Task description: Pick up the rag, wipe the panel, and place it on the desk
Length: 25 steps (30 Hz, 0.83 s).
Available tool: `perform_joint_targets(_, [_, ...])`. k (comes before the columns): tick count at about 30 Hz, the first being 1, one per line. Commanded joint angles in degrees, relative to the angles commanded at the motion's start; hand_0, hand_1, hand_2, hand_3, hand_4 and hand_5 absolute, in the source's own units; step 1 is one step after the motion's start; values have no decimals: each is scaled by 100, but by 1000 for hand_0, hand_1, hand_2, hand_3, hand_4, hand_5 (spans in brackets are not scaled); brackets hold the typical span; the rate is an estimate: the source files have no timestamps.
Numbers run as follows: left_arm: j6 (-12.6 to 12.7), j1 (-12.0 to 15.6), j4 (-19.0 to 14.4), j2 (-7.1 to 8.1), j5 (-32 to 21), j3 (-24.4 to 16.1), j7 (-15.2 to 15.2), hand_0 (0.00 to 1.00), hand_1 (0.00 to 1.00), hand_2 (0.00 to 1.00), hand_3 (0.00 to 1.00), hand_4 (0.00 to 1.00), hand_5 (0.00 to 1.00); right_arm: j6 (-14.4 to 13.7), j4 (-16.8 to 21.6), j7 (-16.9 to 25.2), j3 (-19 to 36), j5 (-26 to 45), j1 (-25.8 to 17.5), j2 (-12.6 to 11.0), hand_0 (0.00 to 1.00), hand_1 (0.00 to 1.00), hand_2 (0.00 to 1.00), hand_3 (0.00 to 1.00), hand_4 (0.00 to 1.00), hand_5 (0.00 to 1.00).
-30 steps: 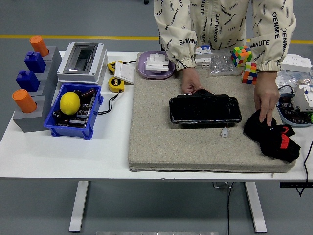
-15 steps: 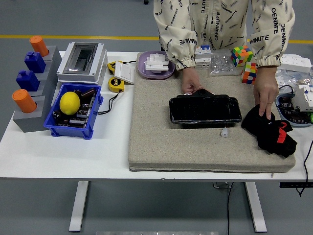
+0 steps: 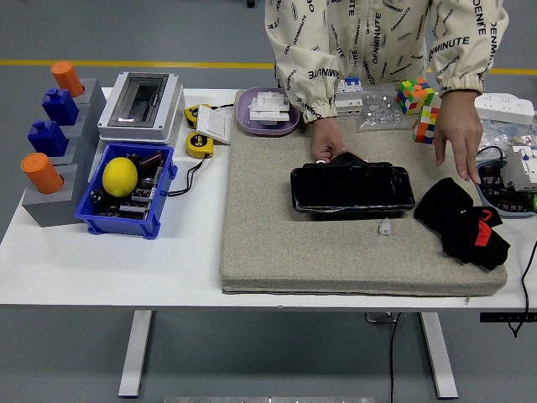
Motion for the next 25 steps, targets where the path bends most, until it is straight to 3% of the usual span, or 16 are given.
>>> perform_joint_targets(25, [-1,9,0,27,-42,46,1,652,662,695,579,679,447,-73,-37,-22,-209,4,72,-4,936,855,881,865,998,987])
